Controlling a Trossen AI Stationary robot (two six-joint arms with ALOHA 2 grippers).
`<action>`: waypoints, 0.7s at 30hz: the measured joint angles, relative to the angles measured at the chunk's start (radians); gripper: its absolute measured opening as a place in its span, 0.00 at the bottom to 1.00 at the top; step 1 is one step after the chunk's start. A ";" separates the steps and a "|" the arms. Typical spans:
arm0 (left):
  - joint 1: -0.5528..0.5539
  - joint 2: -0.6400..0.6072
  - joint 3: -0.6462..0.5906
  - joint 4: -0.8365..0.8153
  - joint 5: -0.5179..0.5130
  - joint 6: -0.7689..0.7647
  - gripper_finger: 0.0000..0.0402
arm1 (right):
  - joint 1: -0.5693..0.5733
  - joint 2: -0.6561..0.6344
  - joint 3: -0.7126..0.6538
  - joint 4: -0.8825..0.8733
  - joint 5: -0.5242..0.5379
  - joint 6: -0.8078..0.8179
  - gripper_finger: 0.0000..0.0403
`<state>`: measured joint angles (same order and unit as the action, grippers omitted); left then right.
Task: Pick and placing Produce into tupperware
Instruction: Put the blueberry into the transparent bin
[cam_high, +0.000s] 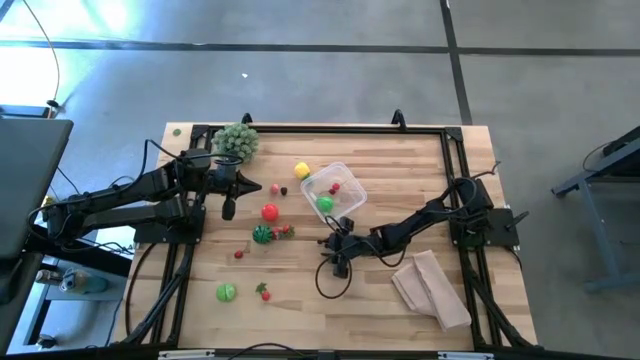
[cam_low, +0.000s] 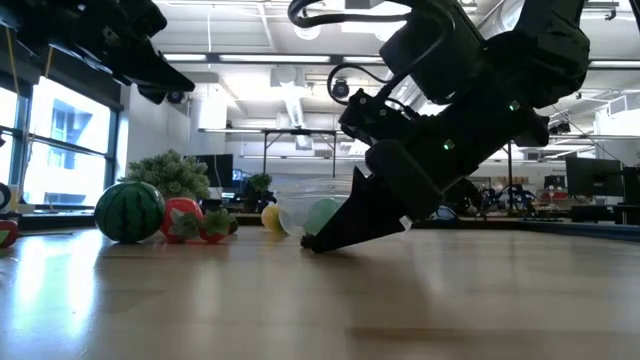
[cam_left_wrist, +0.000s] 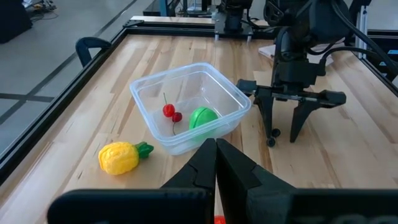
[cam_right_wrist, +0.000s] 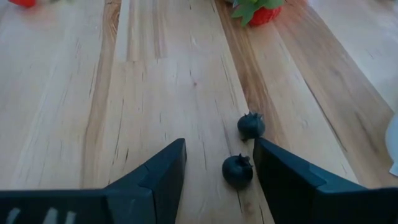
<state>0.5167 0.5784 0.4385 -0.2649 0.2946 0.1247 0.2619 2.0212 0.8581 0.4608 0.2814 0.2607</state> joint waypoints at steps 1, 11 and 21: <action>0.000 0.000 0.000 0.000 0.000 0.000 0.00 | 0.000 0.000 0.000 -0.005 -0.002 0.000 0.46; 0.000 0.000 0.000 0.000 0.000 0.000 0.00 | 0.001 0.000 0.000 -0.040 -0.026 0.031 0.46; 0.000 0.000 0.000 0.000 0.000 0.000 0.00 | 0.006 -0.003 0.000 -0.061 -0.019 0.089 0.46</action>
<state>0.5171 0.5781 0.4385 -0.2649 0.2947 0.1246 0.2683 2.0178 0.8585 0.3999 0.2621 0.3498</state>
